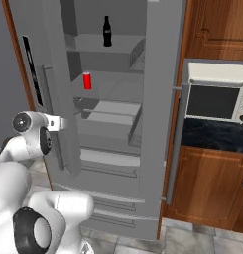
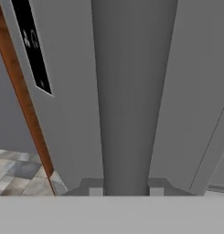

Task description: Open the fridge, grab two sodas, and place both sodas inside the bowl with ice on the dining counter.

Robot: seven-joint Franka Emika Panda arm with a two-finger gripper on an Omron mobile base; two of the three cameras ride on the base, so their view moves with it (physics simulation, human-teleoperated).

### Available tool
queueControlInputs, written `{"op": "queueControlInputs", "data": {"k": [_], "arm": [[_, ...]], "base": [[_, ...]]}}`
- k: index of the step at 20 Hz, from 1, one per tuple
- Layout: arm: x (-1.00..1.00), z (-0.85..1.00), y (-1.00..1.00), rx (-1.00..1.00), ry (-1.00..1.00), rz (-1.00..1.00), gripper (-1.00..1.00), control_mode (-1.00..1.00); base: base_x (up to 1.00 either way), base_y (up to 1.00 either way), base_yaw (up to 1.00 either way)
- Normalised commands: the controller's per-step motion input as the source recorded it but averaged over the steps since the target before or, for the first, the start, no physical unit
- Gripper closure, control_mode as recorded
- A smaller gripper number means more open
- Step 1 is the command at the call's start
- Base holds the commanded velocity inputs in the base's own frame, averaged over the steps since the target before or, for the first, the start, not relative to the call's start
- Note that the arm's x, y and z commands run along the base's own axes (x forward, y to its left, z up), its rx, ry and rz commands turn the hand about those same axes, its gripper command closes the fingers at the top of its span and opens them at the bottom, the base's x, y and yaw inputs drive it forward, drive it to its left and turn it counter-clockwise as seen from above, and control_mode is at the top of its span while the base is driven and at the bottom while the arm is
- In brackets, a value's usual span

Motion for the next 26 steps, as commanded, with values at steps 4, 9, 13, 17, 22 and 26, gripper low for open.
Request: {"op": "queueControlInputs", "data": {"k": [4, 9, 13, 17, 22, 26], "arm": [[-0.61, -0.01, 0.74, -0.05, 0.06, -0.04, -1.0, -1.0], [-0.55, -0.18, 0.15, 0.03, 0.0, -0.03, -1.0, -1.0], [-0.53, 0.07, -0.49, 0.34, 0.01, -0.02, -1.0, -1.0], [-0.51, 0.25, -0.6, 0.36, 0.07, -0.06, -1.0, -1.0], [-0.22, 0.19, -0.62, 0.34, 0.11, -0.04, -1.0, -1.0], [0.07, 0.09, -0.37, 0.34, 0.09, 0.0, -1.0, -1.0]], "base": [[0.0, 0.0, 0.0], [0.0, 0.0, 0.0], [0.0, 0.0, 0.0], [0.0, 0.0, 0.0], [0.0, 0.0, 0.0], [0.0, 0.0, 0.0]]}}
